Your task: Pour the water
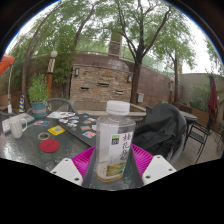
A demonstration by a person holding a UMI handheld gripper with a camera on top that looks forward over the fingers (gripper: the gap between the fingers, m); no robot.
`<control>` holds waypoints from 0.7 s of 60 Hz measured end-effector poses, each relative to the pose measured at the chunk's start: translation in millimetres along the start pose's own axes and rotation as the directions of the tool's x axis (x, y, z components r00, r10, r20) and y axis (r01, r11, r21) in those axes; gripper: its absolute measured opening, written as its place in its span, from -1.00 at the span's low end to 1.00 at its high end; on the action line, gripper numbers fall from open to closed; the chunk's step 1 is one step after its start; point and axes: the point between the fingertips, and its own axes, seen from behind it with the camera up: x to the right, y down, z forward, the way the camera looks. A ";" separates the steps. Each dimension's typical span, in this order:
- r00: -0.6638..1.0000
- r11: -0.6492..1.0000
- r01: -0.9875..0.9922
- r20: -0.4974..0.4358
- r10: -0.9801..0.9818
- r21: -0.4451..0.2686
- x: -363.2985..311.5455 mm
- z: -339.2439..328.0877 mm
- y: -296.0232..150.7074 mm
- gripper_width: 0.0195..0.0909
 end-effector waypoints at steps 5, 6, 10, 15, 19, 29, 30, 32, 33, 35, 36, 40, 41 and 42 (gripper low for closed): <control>0.999 0.999 0.030 -0.017 -0.030 -0.028 -8.4 -3.4 -0.5 0.10; 0.999 0.999 0.037 -0.019 -0.038 -0.031 -11.4 -5.3 -1.7 0.10; 0.995 0.996 0.084 -0.050 -0.085 -0.022 -20.3 -13.2 -11.2 -0.09; 0.977 0.981 0.193 -0.095 -0.190 0.028 -38.6 -29.2 -48.1 -0.20; 0.938 0.943 0.325 -0.154 -0.311 0.074 -60.4 -44.7 -90.7 -0.20; 0.596 0.590 0.798 -0.302 -0.744 0.120 -167.9 -69.1 -176.7 -0.21; 0.542 0.536 0.837 -0.316 -0.779 0.114 -185.8 -64.6 -181.1 -0.21; 0.442 0.434 0.895 -0.337 -0.831 0.104 -210.6 -66.4 -187.5 -0.21; 0.393 0.384 0.918 -0.350 -0.851 0.097 -221.9 -66.3 -190.0 -0.21; 0.284 0.273 0.959 -0.362 -0.888 0.080 -242.3 -61.7 -194.1 -0.21; 0.227 0.218 0.974 -0.376 -0.898 0.068 -252.3 -62.0 -196.1 -0.21; -0.027 -0.032 0.999 -0.421 -0.907 0.005 -284.9 -57.3 -196.8 -0.22; -0.095 -0.099 0.995 -0.428 -0.899 -0.012 -291.9 -56.9 -195.7 -0.21; -0.169 -0.173 0.984 -0.427 -0.888 -0.029 -301.2 -64.0 -193.5 -0.21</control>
